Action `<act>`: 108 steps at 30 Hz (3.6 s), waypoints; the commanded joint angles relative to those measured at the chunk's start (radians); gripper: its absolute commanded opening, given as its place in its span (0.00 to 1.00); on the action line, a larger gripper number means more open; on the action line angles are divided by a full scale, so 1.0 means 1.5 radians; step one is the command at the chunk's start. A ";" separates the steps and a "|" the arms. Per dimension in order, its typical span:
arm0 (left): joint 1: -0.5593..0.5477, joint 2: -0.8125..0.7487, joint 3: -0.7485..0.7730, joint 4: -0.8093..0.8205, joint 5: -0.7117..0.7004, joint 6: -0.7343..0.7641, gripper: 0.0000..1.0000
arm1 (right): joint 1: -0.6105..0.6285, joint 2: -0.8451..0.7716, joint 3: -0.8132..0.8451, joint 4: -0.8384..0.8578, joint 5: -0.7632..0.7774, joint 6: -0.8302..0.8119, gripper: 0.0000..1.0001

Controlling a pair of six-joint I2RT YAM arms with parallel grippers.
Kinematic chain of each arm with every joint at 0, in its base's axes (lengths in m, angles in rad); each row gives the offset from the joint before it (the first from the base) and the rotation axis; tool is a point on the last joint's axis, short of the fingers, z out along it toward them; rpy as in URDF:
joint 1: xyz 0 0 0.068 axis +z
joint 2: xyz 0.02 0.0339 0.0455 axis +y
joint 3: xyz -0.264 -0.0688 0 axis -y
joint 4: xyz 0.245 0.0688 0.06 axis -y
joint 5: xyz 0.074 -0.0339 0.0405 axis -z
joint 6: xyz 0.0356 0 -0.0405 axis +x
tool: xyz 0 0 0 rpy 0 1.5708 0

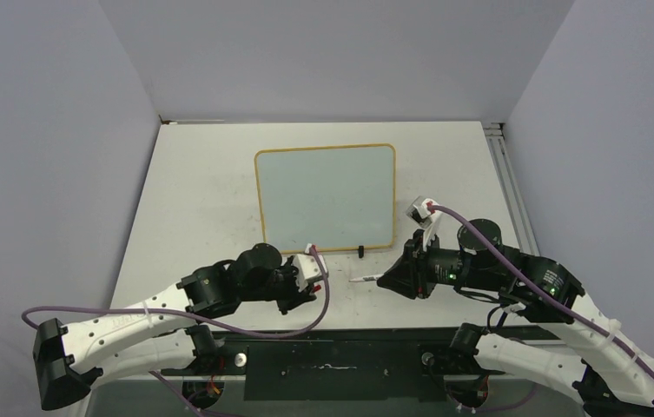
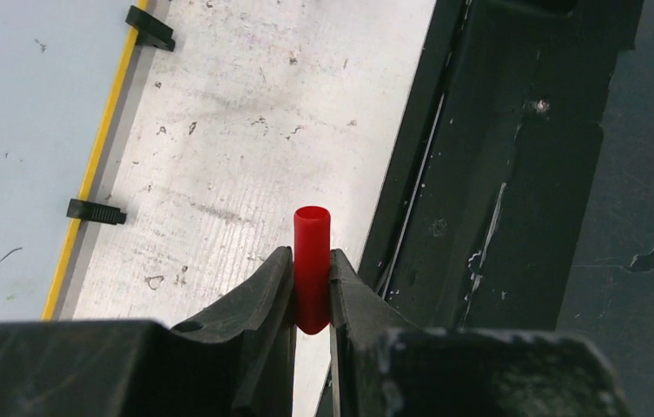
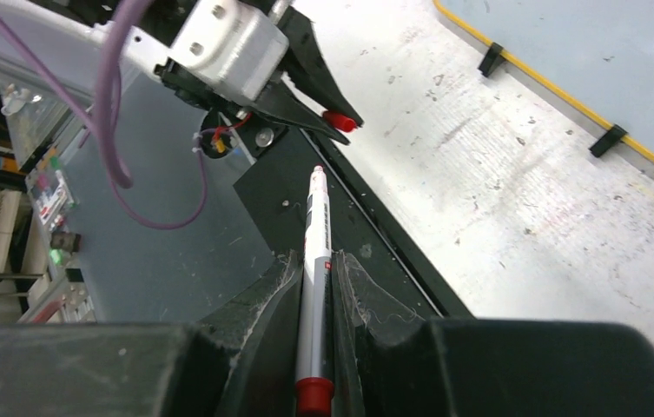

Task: Write a sentence on the whiteboard
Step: Open the whiteboard marker at the center of the board, then place the pen cap at the center of the board, then write a sentence on the whiteboard.

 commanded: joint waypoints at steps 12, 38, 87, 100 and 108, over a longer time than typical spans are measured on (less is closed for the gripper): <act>0.008 -0.026 -0.086 -0.001 -0.278 -0.445 0.01 | 0.003 -0.070 -0.113 0.165 0.193 0.036 0.05; 0.009 0.209 -0.104 0.064 -0.299 -0.512 0.23 | 0.005 -0.091 -0.246 0.279 0.203 0.054 0.05; 0.477 0.035 0.121 -0.058 0.008 -0.251 0.74 | 0.007 -0.082 -0.274 0.373 0.240 0.040 0.05; 0.680 0.123 0.126 0.121 0.276 -0.228 0.72 | 0.099 0.077 -0.281 0.631 0.379 0.012 0.05; 0.767 0.217 0.147 0.201 0.388 -0.253 0.70 | 0.124 0.219 -0.233 0.725 0.394 -0.022 0.05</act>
